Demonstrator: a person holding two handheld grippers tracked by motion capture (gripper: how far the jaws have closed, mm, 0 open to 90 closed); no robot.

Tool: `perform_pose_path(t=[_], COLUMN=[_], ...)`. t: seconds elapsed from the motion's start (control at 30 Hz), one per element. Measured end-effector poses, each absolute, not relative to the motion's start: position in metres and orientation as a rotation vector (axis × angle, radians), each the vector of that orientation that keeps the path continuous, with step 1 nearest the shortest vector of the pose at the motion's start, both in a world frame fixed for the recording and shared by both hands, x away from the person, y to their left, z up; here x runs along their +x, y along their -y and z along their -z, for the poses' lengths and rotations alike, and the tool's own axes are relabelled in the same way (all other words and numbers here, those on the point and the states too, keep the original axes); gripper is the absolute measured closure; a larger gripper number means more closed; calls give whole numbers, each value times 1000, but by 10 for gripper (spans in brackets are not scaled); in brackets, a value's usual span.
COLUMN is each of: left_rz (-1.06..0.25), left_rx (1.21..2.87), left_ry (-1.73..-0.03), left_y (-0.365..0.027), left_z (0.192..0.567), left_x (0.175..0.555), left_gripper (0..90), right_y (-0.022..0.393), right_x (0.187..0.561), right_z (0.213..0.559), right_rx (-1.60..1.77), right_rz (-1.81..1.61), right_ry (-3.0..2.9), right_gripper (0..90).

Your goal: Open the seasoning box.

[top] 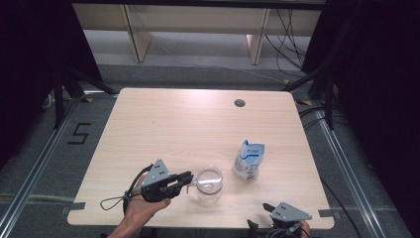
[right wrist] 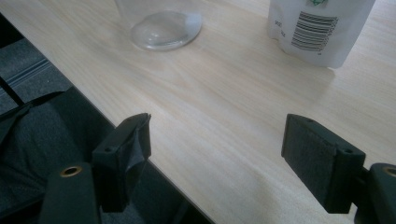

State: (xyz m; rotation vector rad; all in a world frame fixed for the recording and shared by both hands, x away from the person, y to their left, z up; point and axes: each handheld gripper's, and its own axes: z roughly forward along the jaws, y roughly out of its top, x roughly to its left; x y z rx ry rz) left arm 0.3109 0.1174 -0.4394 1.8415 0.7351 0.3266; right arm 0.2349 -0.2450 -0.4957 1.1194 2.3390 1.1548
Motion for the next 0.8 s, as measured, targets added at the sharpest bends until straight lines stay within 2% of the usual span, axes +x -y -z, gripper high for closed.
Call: perform_pose_path(t=[0.47,0.8], left_rz=[-333,-341], left_rx=[1862,1860], left_ry=[-739,-739], left_y=[-116,-116], left_z=[445,447], left_x=[313,312], left_gripper=[855,854], right_y=[239,233], right_x=[246,256], right_z=[490,487], right_rx=[1051,995], right_rz=[-1205,-1270], right_ry=[-2320,-2290], right_gripper=[347,489])
